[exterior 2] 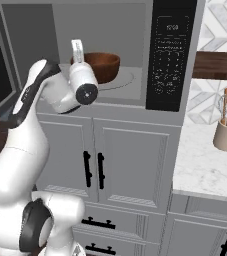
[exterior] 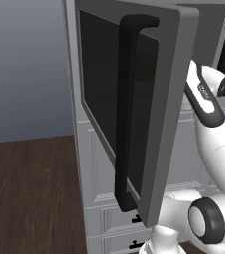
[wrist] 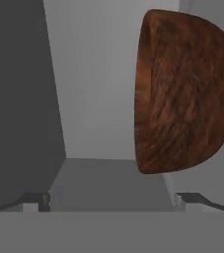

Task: Open the microwave, place the bowl with waffle inside the microwave, then close the microwave door and turn it on.

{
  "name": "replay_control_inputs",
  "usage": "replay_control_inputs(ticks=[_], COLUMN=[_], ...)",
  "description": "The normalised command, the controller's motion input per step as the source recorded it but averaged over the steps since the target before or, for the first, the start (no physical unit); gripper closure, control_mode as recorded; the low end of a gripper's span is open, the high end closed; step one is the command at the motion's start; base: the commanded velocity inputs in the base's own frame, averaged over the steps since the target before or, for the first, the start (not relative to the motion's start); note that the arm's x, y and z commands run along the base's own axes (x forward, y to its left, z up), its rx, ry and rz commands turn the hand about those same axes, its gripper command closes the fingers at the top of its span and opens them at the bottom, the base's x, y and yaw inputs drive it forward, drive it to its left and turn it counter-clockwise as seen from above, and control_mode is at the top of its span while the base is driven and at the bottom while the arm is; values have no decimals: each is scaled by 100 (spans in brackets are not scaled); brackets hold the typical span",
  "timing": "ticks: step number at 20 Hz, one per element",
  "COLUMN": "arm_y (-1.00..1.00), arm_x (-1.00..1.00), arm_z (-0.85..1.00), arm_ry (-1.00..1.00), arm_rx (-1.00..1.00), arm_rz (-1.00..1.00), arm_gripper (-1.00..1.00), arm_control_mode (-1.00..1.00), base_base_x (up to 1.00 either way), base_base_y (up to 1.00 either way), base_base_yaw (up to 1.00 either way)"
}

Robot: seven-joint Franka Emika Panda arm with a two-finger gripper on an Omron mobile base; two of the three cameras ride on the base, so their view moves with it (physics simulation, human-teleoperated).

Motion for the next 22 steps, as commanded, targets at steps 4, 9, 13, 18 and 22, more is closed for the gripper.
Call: replay_control_inputs(ticks=[4, 9, 13, 18, 22], arm_y=[-1, -10, -17, -2, 0], arm_x=[-100, -100, -100, -100, -100], arm_z=[34, 21, 26, 10, 0], arm_ry=[11, 20, 17, 19, 11], arm_rx=[-2, 0, 0, 0, 0], arm_rz=[0, 0, 0, 0, 0], arm_gripper=[-100, -100, -100, 100, 100], arm_control_mode=[-100, -100, -100, -100, -100], base_base_x=[0, 0, 0, 0, 0], base_base_y=[0, 0, 0, 0, 0], base_base_yaw=[0, 0, 0, 0, 0])
